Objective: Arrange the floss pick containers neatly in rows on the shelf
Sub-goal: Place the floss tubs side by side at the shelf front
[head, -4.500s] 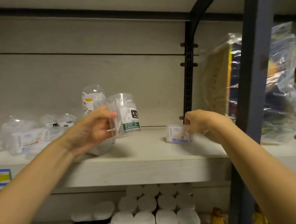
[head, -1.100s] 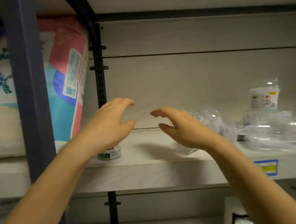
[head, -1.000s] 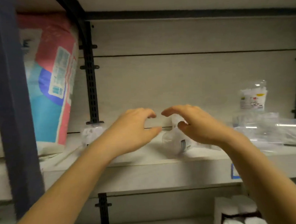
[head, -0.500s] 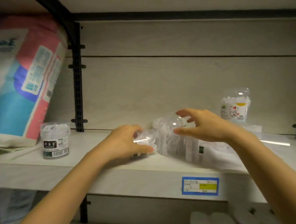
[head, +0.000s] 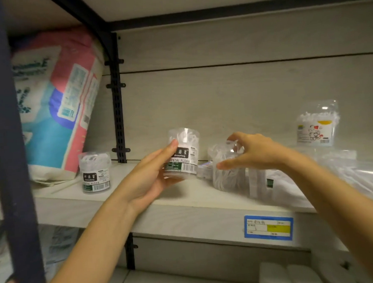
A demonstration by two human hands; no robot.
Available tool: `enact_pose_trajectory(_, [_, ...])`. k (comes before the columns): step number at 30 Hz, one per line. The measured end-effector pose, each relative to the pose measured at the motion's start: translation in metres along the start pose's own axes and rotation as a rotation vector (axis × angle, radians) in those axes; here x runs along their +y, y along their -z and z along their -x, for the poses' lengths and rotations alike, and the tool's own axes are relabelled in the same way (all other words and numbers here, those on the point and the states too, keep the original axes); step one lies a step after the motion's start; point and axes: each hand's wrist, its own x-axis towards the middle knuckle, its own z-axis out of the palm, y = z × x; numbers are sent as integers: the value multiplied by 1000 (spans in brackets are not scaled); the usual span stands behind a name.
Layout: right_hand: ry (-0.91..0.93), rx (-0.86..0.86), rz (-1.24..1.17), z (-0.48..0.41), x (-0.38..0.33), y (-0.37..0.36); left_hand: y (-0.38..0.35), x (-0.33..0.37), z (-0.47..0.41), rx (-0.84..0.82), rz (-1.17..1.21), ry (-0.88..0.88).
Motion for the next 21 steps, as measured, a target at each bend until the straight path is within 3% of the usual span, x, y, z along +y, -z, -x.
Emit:
enact_pose_trajectory(4, [-1,-10,-42,-2,2,-2,-1,1,10,-96,227,55])
enact_pose_trajectory(10, [11,-49,-90,0,4,-4,3,3,16,-150,206,18])
enact_pose_trajectory(12, [27,-3,-8,6,0,-3,7,4,16,-114,91,-47])
enact_pose_trajectory(14, [128,223,59,15,-8,-1,10,10,19,-74,-107,-141])
enact_pose_trajectory(16, [281,344,-196,30,-27,5,13,18,23,-59,-271,-234])
enact_pose_trajectory(18, [376,205,-501,43,-52,9,17,27,27,-69,-363,-279])
enact_pose_trajectory(21, [451,71,-482,49,-79,3,24,36,36,-87,-495,-286])
